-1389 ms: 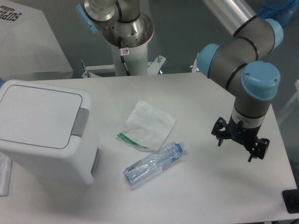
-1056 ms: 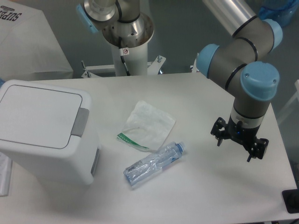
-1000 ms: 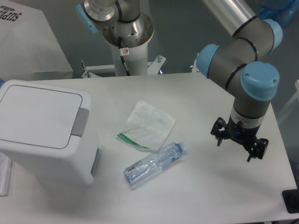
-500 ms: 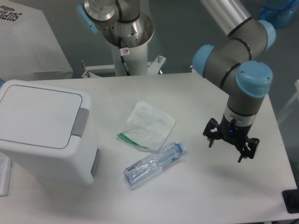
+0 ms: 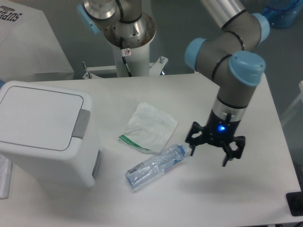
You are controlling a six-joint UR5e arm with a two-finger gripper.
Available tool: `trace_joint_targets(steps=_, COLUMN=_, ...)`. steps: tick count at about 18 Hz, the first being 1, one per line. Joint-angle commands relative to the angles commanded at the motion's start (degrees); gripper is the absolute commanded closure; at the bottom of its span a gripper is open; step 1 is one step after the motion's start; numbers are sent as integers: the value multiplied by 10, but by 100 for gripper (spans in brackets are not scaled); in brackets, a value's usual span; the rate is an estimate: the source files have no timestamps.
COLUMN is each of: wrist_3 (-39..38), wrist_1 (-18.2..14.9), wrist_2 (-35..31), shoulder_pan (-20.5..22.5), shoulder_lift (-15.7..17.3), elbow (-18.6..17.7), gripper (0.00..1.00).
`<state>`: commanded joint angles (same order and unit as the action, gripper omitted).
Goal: Open the trash can
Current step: 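Move the gripper over to the white trash can's lid edge, then lower the gripper fingers against the lid's front edge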
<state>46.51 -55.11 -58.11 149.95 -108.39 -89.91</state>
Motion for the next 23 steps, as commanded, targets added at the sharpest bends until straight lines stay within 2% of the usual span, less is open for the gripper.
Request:
trace_joint_targets(steps=3, wrist_3=-62, wrist_1=0, wrist_2=31, shoulder_pan=-25, shoulder_lift=46, elbow=-13, gripper=0)
trace_joint_targets(steps=6, wrist_3=-92, wrist_1=0, wrist_2=61, shoulder_pan=-38, shoulder_lift=70, elbow=-14, gripper=0)
trace_joint_targets(steps=10, wrist_3=-111, wrist_1=0, wrist_2=69, shoulder_pan=-75, shoulder_lift=96, elbow=-24, gripper=0)
trace_joint_targets(steps=16, wrist_3=-149, wrist_1=0, wrist_2=69, shoulder_pan=-114, shoulder_lift=108, elbow=-29, gripper=0)
trace_joint_targets(steps=23, wrist_3=-156, wrist_1=3, wrist_2=67, shoulder_pan=-128, shoulder_lift=108, elbow=-43, gripper=0)
